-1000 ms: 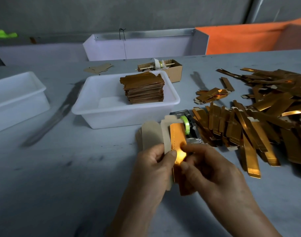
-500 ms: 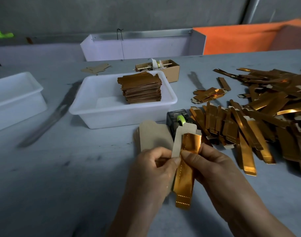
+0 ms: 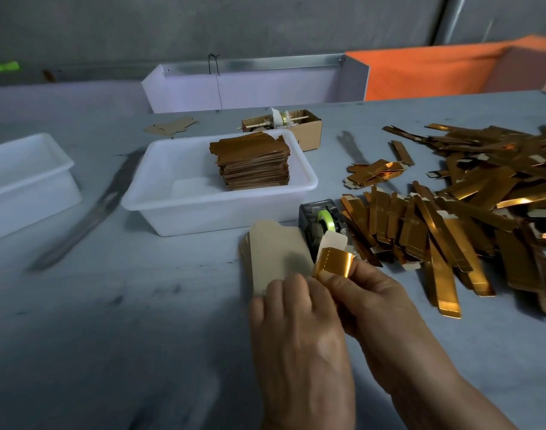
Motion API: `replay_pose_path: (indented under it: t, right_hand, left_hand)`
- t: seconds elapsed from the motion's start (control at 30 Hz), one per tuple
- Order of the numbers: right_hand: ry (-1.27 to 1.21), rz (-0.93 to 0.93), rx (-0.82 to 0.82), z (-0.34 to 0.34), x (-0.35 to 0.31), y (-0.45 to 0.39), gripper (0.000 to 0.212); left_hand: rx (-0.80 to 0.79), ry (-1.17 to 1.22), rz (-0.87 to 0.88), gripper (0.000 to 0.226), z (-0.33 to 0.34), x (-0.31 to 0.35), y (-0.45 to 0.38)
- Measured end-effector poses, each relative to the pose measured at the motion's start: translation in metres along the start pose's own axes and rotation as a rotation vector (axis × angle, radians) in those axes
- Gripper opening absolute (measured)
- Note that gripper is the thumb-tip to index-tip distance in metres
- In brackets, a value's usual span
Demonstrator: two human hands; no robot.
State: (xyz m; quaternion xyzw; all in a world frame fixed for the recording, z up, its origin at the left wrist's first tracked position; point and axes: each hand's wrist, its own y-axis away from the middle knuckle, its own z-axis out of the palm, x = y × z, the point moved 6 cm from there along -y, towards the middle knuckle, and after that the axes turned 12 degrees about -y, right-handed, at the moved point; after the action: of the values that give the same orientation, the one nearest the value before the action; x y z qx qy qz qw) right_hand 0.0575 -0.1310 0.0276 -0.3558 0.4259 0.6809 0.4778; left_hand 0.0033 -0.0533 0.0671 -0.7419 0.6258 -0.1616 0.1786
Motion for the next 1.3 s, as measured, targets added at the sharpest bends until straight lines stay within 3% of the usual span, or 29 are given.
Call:
replay_pose_path:
  t: [0.13, 0.2, 0.3, 0.33, 0.47, 0.6, 0.73, 0.83, 0.9, 1.1, 1.3]
  right_hand:
    - [0.001, 0.02, -0.004, 0.0, 0.001, 0.002, 0.016]
    - [0.054, 0.02, 0.012, -0.002, 0.002, 0.002, 0.021]
    - [0.023, 0.008, 0.051, -0.009, 0.0, 0.002, 0.013]
    - [0.008, -0.001, 0.048, -0.01, 0.0, 0.002, 0.017]
    - [-0.02, -0.044, 0.069, -0.011, -0.003, 0.005, 0.034]
    - [0.015, -0.018, 0.088, -0.011, -0.005, 0.006, 0.033]
    - [0.13, -0.035, 0.073, -0.011, -0.014, 0.002, 0.03]
    - [0.304, -0.217, 0.128, -0.024, -0.039, -0.007, 0.034]
    - [0.424, -0.305, 0.22, -0.04, -0.054, -0.016, 0.02]
    - [0.572, -0.07, 0.089, -0.05, -0.027, -0.044, 0.011]
    - [0.535, -0.032, 0.093, -0.047, -0.023, -0.051, 0.017]
  left_hand:
    - [-0.19, 0.029, 0.048, 0.026, 0.011, 0.009, 0.0]
    - [-0.197, 0.111, -0.047, 0.02, 0.017, 0.001, -0.001]
    - [-0.248, 0.634, -0.206, 0.021, 0.026, -0.004, 0.005]
    - [-0.343, 0.722, -0.292, 0.012, 0.032, -0.009, 0.005]
    - [-0.509, 1.133, -0.586, 0.016, 0.053, -0.03, 0.011]
    - [-0.723, 1.387, -0.599, 0.01, 0.054, -0.026, 0.014]
    - [-0.653, 1.414, -0.576, 0.017, 0.05, -0.025, 0.008]
    - [-0.525, 1.402, -0.657, 0.022, 0.055, -0.034, 0.002]
    - [-0.461, 1.406, -0.725, 0.016, 0.06, -0.04, -0.002]
    - [-0.424, 1.489, -0.876, 0.008, 0.07, -0.039, -0.005]
    - [-0.405, 1.5, -0.893, 0.008, 0.075, -0.033, -0.01]
